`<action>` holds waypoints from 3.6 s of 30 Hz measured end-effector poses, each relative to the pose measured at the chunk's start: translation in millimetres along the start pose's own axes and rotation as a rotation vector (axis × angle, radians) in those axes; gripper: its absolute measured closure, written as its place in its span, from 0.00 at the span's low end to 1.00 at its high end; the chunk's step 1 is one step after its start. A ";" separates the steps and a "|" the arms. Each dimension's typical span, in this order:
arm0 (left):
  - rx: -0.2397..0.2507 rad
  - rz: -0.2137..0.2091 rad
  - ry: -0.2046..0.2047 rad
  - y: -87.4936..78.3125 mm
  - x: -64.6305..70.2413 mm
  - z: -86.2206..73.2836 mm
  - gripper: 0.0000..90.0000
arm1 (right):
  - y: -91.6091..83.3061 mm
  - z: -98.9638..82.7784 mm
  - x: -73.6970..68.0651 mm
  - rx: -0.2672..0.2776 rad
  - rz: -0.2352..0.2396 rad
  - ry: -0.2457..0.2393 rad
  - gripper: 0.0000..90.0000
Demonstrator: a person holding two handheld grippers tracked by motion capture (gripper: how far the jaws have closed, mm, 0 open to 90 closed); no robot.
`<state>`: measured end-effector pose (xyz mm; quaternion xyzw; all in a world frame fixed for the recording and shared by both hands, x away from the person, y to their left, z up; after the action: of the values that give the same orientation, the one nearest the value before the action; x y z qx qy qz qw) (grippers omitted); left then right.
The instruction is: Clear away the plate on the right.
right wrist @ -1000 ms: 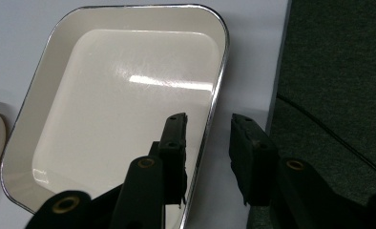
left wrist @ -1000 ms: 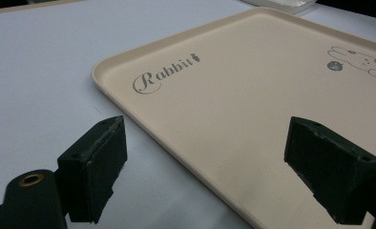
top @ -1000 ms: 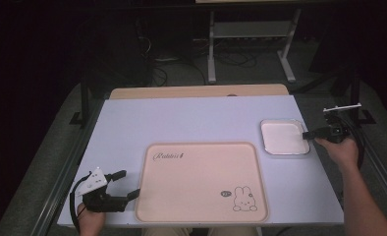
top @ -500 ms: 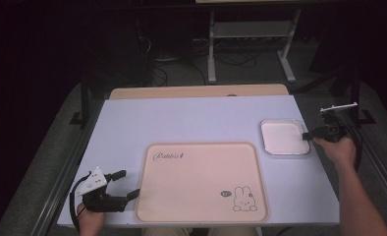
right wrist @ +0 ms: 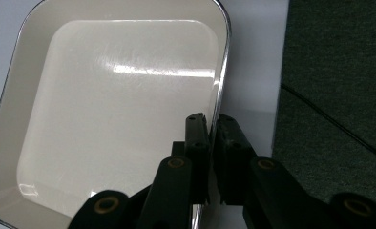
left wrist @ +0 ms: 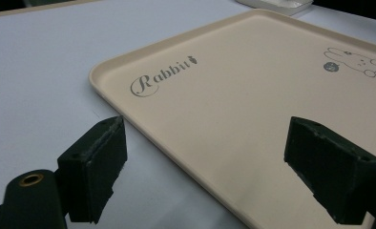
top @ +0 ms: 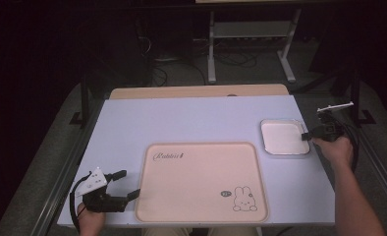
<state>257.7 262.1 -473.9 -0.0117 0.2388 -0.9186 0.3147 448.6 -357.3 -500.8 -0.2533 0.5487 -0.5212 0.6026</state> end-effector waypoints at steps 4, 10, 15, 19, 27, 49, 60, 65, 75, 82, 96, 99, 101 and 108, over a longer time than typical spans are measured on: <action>0.004 0.001 -0.004 -0.7 -0.8 0.0 0.16 | -0.6 -0.4 -0.3 0.004 -0.005 0.029 0.95; 0.009 0.004 0.000 -2.5 -1.2 0.8 0.16 | -2.6 -0.4 -1.1 0.029 0.018 0.083 0.98; 0.019 0.006 0.001 -3.9 -2.0 2.0 0.16 | -5.7 -2.0 0.6 0.039 0.044 0.119 0.98; 0.024 0.005 0.003 -4.4 -1.5 3.0 0.16 | -6.6 -5.3 2.5 0.045 0.055 0.141 0.98; 0.036 0.005 0.005 -5.9 -1.9 4.3 0.16 | -10.5 -11.9 6.6 0.054 0.083 0.178 0.98; 0.064 0.018 0.001 -12.3 -0.7 8.5 0.16 | -48.0 -30.8 7.6 0.132 0.188 0.252 0.98; 0.071 0.024 0.004 -14.3 -0.2 9.4 0.16 | -51.3 -53.5 0.1 0.152 0.275 0.278 0.98; 0.071 0.026 0.004 -15.0 0.4 9.3 0.16 | -57.6 -62.0 -8.7 0.162 0.310 0.270 0.98; 0.073 0.023 0.003 -14.4 1.1 9.7 0.15 | -82.0 -77.4 -26.6 0.196 0.343 0.235 0.98; 0.073 0.024 0.003 -14.3 1.4 9.7 0.15 | -102.1 -83.1 -47.0 0.218 0.371 0.195 0.98; 0.066 0.024 -0.005 -12.0 1.5 8.5 0.16 | -123.1 -103.1 -98.9 0.212 0.437 0.128 0.98; 0.067 0.023 -0.002 -12.4 1.9 8.5 0.15 | -125.6 -106.6 -115.7 0.201 0.444 0.099 0.98; 0.067 0.024 -0.002 -12.7 1.6 8.3 0.16 | -126.3 -108.8 -125.0 0.194 0.450 0.081 0.98; 0.065 0.023 -0.002 -12.3 1.8 8.2 0.16 | -121.6 -116.4 -145.8 0.187 0.486 0.086 0.98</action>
<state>250.6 265.9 -461.3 0.0004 0.2084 -0.9222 0.3259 319.5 -234.1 -367.6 -0.0348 0.5680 -0.4199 0.7070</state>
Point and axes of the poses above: each handheld gripper's, and its own axes: y roughly forward along the jaws, z roughly out of its top, x roughly to its right, the point moved 7 cm from there along y, roughly forward along the jaws, and after that the axes turned 15 degrees about y, right-handed, at the moved point
